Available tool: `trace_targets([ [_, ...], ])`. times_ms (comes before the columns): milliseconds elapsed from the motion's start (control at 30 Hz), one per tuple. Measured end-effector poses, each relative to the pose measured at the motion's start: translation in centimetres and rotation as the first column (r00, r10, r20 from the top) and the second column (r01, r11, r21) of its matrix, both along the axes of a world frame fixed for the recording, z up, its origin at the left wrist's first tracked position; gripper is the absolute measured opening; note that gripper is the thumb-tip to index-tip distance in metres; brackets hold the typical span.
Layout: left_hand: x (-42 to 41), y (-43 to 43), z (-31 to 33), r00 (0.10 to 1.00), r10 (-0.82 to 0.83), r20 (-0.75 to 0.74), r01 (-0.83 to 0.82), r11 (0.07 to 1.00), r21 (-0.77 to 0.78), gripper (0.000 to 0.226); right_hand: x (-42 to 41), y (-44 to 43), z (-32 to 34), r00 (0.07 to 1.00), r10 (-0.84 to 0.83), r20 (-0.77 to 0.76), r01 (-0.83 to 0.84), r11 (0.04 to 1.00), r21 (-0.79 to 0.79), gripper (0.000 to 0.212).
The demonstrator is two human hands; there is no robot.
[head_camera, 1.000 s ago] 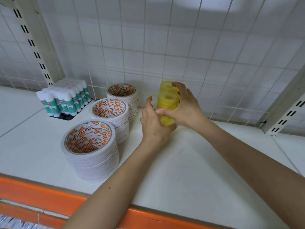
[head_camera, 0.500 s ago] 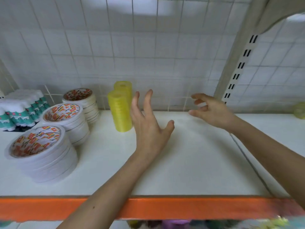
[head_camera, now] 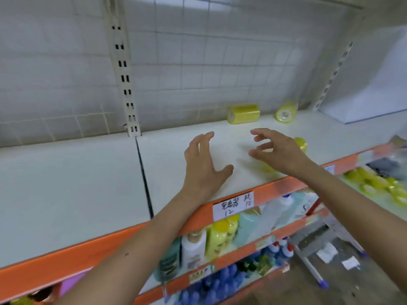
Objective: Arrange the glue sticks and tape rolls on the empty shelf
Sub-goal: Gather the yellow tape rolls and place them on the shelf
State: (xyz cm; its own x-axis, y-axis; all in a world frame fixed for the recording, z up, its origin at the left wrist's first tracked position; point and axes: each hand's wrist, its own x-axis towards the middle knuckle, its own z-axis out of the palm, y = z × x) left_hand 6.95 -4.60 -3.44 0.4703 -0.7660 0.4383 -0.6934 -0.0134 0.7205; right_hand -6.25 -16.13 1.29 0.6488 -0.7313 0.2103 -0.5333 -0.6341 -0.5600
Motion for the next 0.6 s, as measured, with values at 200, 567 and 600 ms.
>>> trace_targets([
  [200,-3.5,-6.8,0.6,0.99,-0.139,0.035,0.137,0.989,0.05,0.077,-6.1,-4.8,0.4,1.0,0.003,-0.022,-0.004,1.0,-0.017,0.059],
  [567,-0.3,-17.4,0.9,0.995,-0.081,-0.06,0.091,0.979,0.184,0.071,-4.9,-13.9,-0.9,0.833,0.142,-0.535,-0.29,0.935,-0.203,0.07],
  [600,0.2,-18.1,1.0,0.996,-0.075,-0.049,0.083,0.978,0.189,0.072,-4.4,-14.7,-0.7,0.849,0.13,-0.512,-0.274,0.937,-0.216,0.069],
])
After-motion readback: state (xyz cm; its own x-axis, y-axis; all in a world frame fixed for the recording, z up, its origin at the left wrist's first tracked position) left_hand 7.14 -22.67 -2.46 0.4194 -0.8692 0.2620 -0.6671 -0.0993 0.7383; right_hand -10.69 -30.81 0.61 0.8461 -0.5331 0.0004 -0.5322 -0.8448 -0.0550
